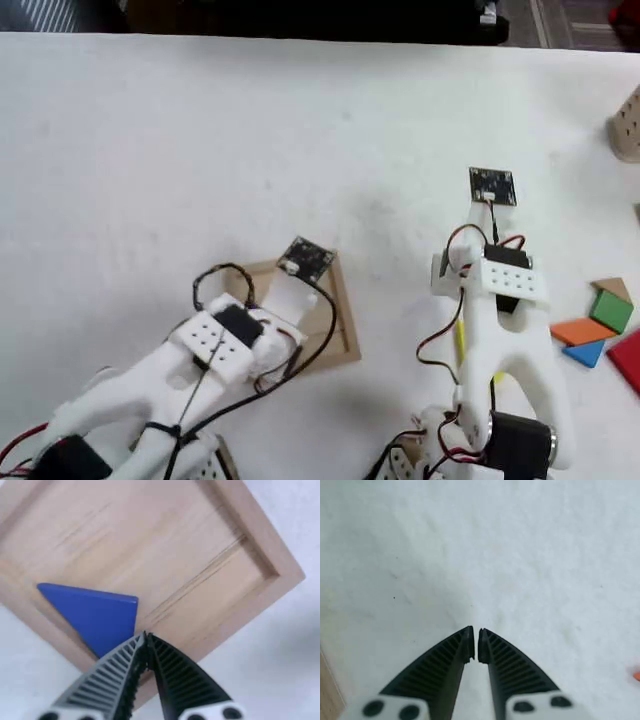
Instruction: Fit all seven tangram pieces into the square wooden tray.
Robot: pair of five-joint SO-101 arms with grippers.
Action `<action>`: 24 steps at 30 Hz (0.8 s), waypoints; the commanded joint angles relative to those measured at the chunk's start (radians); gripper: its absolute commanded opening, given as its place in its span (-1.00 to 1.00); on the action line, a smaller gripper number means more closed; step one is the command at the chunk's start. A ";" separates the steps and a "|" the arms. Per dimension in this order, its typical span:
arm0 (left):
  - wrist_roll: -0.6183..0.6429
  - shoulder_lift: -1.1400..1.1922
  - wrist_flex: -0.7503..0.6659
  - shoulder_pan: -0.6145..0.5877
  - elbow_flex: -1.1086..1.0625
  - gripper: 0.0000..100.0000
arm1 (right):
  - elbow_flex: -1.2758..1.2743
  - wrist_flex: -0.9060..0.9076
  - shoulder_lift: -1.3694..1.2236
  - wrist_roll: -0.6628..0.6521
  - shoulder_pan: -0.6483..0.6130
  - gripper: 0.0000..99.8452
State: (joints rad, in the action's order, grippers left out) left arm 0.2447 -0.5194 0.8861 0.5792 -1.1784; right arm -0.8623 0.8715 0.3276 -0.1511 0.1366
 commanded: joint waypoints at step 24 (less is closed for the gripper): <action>-0.130 0.050 -0.060 -0.136 0.155 -0.96 | 0.018 -0.019 0.028 0.018 -0.039 -0.95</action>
State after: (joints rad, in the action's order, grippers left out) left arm 0.2355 -0.3874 0.7158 0.4534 -1.0710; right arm -0.8623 0.8715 0.3276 -0.1496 0.1074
